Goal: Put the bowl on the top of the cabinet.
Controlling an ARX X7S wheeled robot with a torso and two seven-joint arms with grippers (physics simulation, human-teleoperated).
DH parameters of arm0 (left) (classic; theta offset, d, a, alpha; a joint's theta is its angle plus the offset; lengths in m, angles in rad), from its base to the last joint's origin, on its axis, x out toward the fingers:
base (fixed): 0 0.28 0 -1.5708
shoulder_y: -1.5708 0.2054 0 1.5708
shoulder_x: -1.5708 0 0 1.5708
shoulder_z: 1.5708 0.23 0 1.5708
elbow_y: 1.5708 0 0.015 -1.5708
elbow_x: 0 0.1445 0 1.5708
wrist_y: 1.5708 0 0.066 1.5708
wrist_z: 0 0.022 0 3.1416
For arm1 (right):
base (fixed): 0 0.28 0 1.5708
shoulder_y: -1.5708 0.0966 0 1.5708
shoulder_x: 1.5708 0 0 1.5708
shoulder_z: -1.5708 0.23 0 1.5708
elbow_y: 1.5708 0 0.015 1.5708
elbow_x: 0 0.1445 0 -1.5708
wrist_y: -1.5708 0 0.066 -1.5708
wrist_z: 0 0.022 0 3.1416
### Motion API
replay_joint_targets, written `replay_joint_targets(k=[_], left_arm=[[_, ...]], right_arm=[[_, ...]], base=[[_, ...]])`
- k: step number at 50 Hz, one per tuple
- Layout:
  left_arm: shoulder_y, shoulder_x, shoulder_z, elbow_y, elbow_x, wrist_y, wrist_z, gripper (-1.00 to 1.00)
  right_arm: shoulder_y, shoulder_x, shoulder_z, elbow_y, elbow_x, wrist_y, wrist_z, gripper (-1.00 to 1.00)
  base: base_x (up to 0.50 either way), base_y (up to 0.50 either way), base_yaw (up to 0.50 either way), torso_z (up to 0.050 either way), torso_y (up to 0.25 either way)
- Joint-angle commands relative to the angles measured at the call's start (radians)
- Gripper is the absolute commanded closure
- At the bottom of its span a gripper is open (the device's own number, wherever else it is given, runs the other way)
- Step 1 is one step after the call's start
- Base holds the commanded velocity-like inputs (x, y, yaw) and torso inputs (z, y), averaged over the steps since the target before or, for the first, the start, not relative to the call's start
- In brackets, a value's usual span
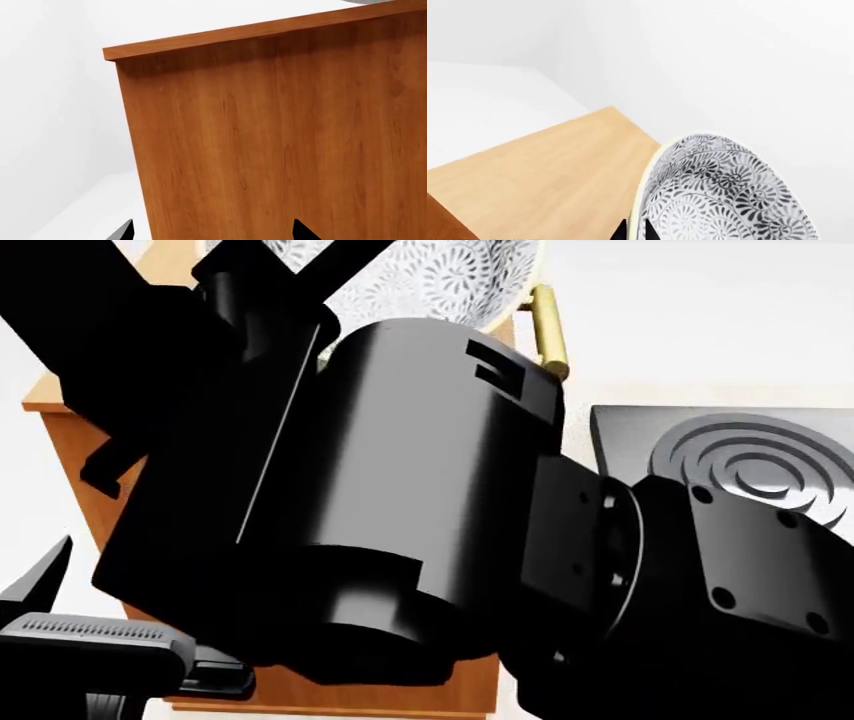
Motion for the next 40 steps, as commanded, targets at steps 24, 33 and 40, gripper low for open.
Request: replay_joint_targets(k=[24,33,40], left_arm=[[0.002,-0.004,0.004,-0.011,-0.003,0.01,-0.007,-1.0],[0.002,-0.007,0.003,-0.007,-0.006,0.007,-0.01,-1.0],[0.001,-0.008,0.003,-0.003,-0.01,0.003,-0.011,-1.0]], right_arm=[[-0.031,0.023,-0.082,0.011,-0.112,-0.07,-0.111,1.0],[-0.04,0.024,-0.097,0.017,-0.126,-0.084,-0.123,1.0],[-0.031,0.028,-0.085,0.004,-0.112,-0.081,-0.106,-1.0]], base=[[0.0,0.0,0.0,0.0,0.0],[0.0,0.0,0.0,0.0,0.0],[0.0,0.0,0.0,0.0,0.0]])
